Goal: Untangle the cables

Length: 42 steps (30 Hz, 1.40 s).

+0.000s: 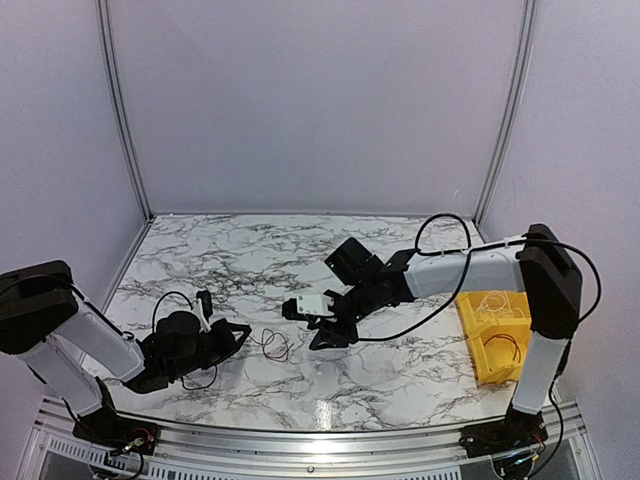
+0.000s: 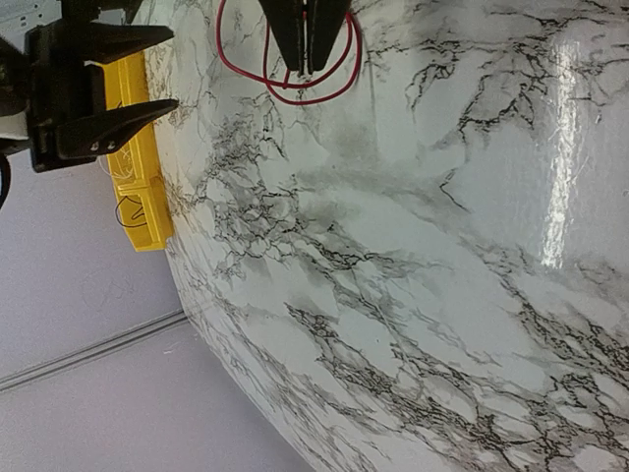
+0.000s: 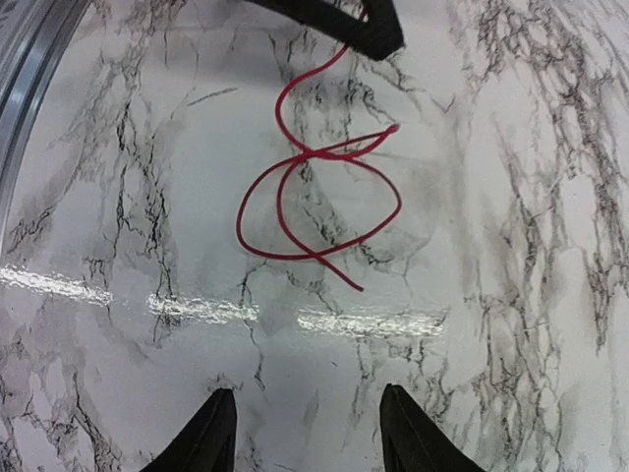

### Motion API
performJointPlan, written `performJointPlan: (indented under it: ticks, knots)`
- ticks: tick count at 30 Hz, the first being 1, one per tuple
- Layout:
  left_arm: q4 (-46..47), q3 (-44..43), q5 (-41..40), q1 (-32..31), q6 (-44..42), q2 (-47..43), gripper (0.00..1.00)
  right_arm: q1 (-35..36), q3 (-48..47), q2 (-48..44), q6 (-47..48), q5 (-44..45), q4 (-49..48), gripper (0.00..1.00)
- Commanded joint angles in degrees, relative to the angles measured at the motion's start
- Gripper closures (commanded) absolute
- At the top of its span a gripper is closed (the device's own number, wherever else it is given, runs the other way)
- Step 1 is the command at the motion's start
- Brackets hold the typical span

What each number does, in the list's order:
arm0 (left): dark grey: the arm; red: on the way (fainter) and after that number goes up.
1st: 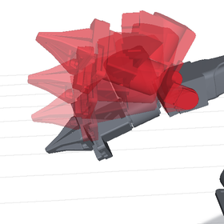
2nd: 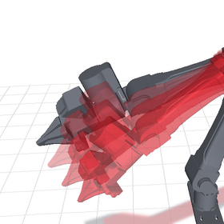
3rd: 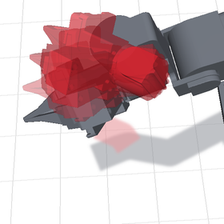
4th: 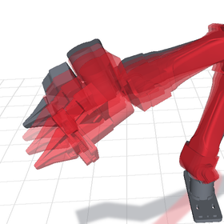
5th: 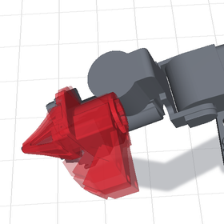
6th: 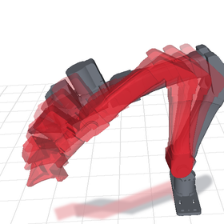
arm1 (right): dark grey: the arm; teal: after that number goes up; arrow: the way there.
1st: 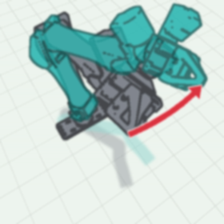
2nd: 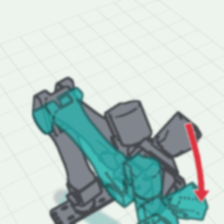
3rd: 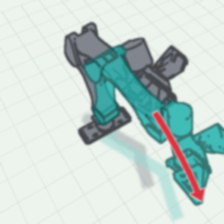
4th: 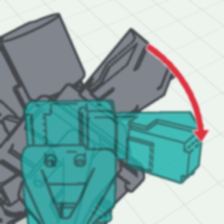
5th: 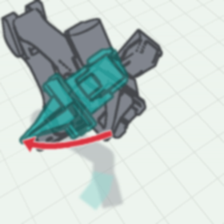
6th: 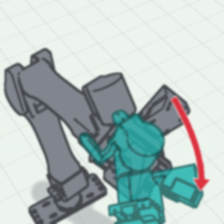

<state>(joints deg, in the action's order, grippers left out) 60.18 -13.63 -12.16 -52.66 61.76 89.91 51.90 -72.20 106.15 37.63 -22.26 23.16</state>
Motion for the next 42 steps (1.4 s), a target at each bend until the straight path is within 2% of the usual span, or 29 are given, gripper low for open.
performJointPlan:
  ticks: [1, 6, 11, 21, 25, 27, 30, 33, 34, 39, 42]
  knots:
    - [7.4, 2.1, -2.4, -0.1, 2.1, 0.2, 1.00, 2.4, -3.3, 3.9, 2.3, 3.9, -1.4, 0.48]
    - [7.4, 3.7, -3.1, -0.1, 2.1, 0.3, 1.00, 2.7, -5.7, 8.0, 3.3, 5.2, -2.7, 0.46]
    - [7.3, 4.9, -3.3, 0.0, 2.8, 1.5, 1.00, 2.6, -9.4, 11.2, 3.0, 1.9, -2.6, 0.45]
    - [7.4, 6.1, -4.1, 0.0, 2.8, 2.7, 1.00, 2.8, -21.1, 21.2, 4.8, -5.5, 6.5, 0.46]
    - [7.4, 6.7, -5.0, 0.0, 2.9, 2.3, 1.00, 2.8, -22.1, 23.0, 5.4, -6.7, 9.5, 0.47]
    - [7.4, 7.0, -5.4, 0.0, 2.8, 2.2, 1.00, 2.7, -21.8, 23.3, 5.2, -6.0, 9.1, 0.53]
    - [7.4, 7.4, -5.6, 0.0, 2.9, 1.8, 1.00, 2.8, -21.9, 24.4, 5.4, -4.0, 10.2, 0.69]
    - [7.3, 8.0, -5.7, 0.0, 2.8, 0.9, 1.00, 2.7, -21.0, 24.8, 4.7, -2.4, 10.9, 0.96]
    - [7.3, 8.3, -5.8, 0.0, 2.8, 0.5, 1.00, 2.8, -20.6, 24.7, 4.5, -1.8, 11.5, 1.00]
    - [5.7, 9.8, -6.4, 0.4, 1.5, -4.6, 1.00, 2.3, -13.2, 20.1, 4.8, 4.1, 13.0, 1.00]
    - [-0.1, 10.2, -7.8, 0.6, -0.3, -11.3, 1.00, 1.1, -6.5, 15.7, 4.5, 8.5, 13.5, 1.00]
